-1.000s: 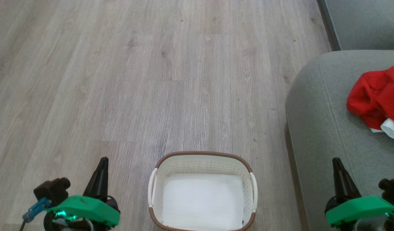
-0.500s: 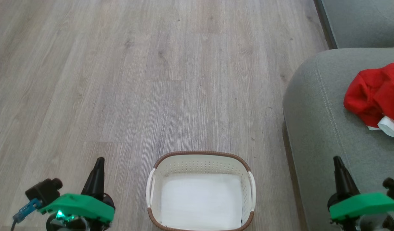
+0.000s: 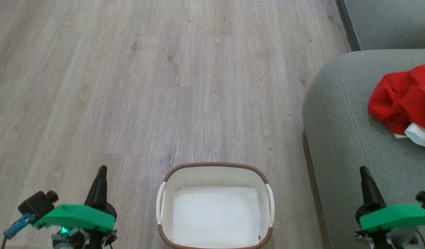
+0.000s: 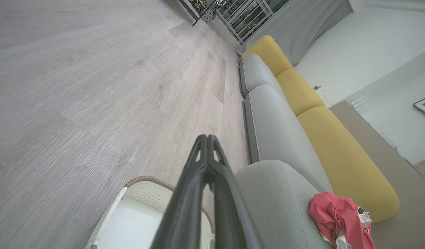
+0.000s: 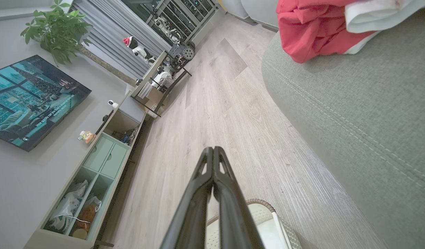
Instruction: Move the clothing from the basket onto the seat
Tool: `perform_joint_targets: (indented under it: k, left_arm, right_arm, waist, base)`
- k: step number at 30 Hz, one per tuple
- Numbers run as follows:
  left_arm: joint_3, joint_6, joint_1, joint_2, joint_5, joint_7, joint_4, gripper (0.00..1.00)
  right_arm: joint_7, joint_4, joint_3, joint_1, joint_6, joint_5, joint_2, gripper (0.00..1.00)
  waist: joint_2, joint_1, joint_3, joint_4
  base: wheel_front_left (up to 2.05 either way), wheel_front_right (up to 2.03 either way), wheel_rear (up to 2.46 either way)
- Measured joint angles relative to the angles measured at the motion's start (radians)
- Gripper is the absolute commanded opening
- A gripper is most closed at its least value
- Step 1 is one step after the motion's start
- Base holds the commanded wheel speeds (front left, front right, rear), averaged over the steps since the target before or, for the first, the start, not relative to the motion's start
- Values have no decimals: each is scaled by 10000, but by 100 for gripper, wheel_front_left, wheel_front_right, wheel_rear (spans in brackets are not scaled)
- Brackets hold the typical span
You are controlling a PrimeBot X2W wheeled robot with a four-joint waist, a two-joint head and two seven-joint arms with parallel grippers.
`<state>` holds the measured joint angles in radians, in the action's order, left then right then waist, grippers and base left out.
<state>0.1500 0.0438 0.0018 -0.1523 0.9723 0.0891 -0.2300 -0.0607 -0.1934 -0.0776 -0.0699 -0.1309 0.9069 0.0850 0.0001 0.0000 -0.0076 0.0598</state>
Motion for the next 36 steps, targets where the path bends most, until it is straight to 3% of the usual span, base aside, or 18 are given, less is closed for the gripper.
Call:
perform_joint_targets:
  k: [36]
  left_arm:
    - [-1099,368,-215,571,3292,-1014,-238,0]
  right_arm:
    - [882,-399,-249,691,0,3628,-174,0]
  waist:
    - [0,0,56,-314]
  base:
    - [0,0,0]
